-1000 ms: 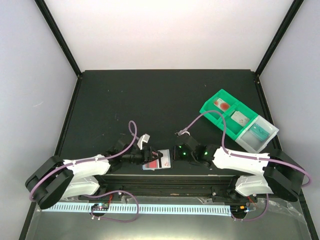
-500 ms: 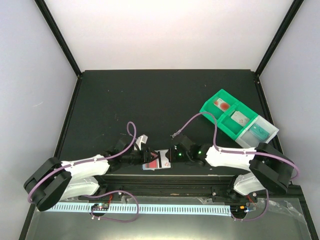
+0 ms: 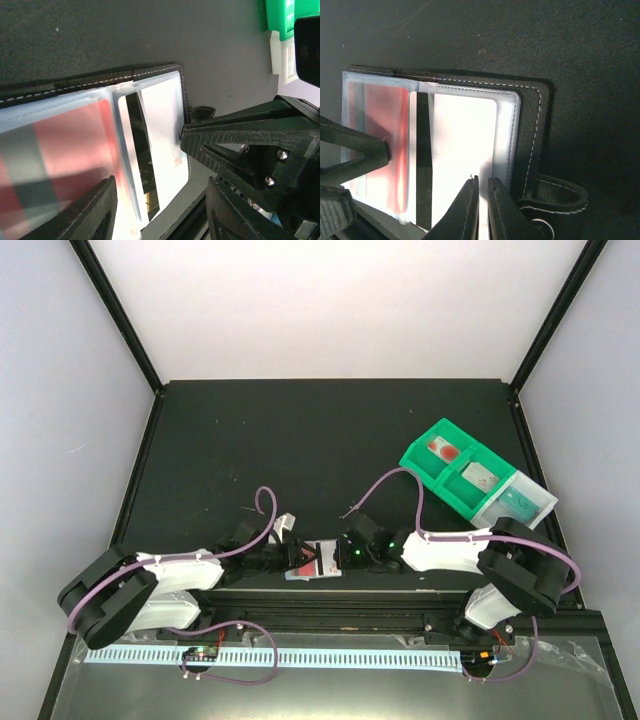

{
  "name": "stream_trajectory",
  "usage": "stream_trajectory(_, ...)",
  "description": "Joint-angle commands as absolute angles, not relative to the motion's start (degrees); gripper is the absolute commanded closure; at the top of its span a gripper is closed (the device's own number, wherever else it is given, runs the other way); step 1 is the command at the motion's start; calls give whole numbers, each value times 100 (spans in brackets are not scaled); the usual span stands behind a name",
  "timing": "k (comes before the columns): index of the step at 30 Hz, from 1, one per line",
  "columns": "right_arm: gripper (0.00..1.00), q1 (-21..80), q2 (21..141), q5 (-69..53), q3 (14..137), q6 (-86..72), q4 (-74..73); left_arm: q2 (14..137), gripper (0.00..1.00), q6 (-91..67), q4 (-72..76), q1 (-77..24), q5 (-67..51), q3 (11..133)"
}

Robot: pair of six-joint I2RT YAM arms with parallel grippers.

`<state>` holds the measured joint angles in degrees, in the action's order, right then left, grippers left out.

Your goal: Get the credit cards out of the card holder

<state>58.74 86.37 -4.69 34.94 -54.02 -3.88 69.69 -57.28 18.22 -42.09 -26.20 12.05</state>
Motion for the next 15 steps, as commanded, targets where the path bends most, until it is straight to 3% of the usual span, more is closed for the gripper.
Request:
stream_trajectory(1, 94, 5897, 8744, -353, 3320, -5467, -519, 7255, 49, -5894, 2376, -4220, -2613, 1127)
stream_trajectory(15, 96, 5949, 8719, -387, 3024, -5637, -248, 7523, 54, -6091, 2580, -4289, -2522, 1315)
